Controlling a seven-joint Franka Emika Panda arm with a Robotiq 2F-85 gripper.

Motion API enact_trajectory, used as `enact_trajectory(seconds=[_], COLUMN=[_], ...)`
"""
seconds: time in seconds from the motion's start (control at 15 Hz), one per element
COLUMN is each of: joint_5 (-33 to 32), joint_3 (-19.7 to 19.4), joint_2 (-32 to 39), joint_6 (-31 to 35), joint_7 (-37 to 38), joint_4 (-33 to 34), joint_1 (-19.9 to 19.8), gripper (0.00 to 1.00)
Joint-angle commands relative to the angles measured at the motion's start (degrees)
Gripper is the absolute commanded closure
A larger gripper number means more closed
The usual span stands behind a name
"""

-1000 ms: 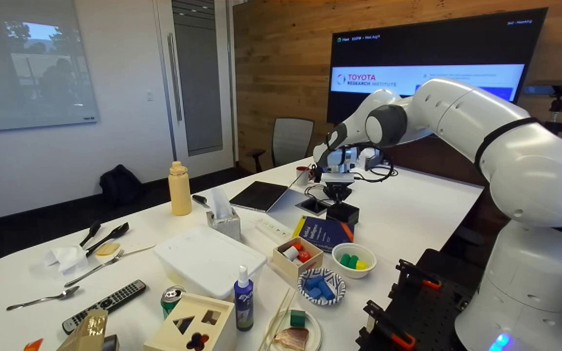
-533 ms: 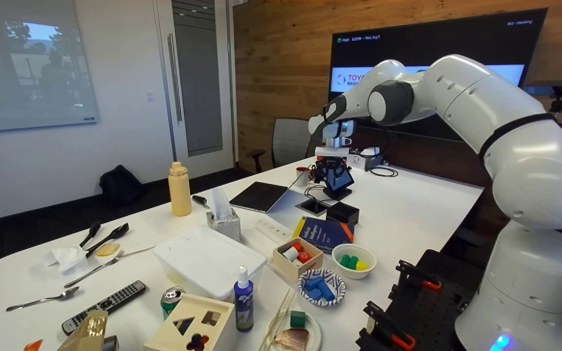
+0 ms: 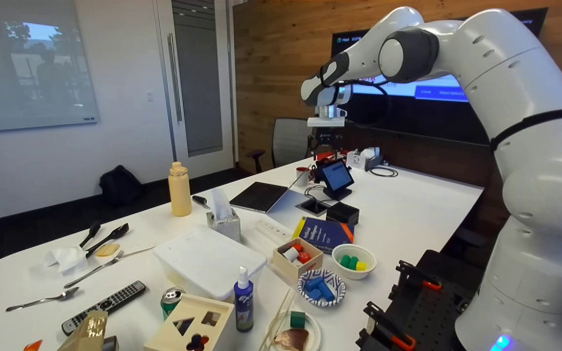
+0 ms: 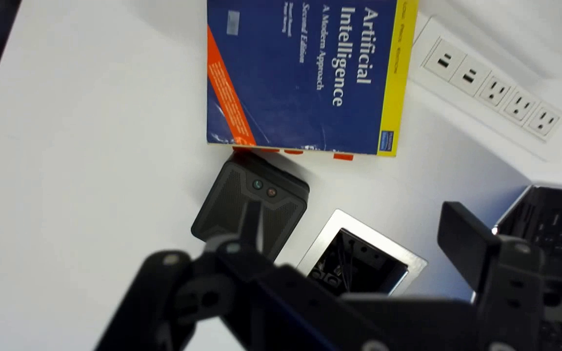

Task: Press a button on the black device.

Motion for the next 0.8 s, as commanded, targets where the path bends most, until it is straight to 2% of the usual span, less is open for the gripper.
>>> enact_trajectory(seconds=[0.0, 0.4, 0.73], joint_5=[-2.2, -5.2, -6.6], joint_3=[-0.4, 2.6, 5.4], joint_2=[-12.4, -29.1, -37.8], joint_6=[-1.6, -4.3, -5.5], joint_7=[1.8, 2.5, 2.4], joint_4=[-12.5, -27.3, -34.9], joint_1=[5.0, 8.9, 9.2], gripper=[0.0, 0.0, 0.0])
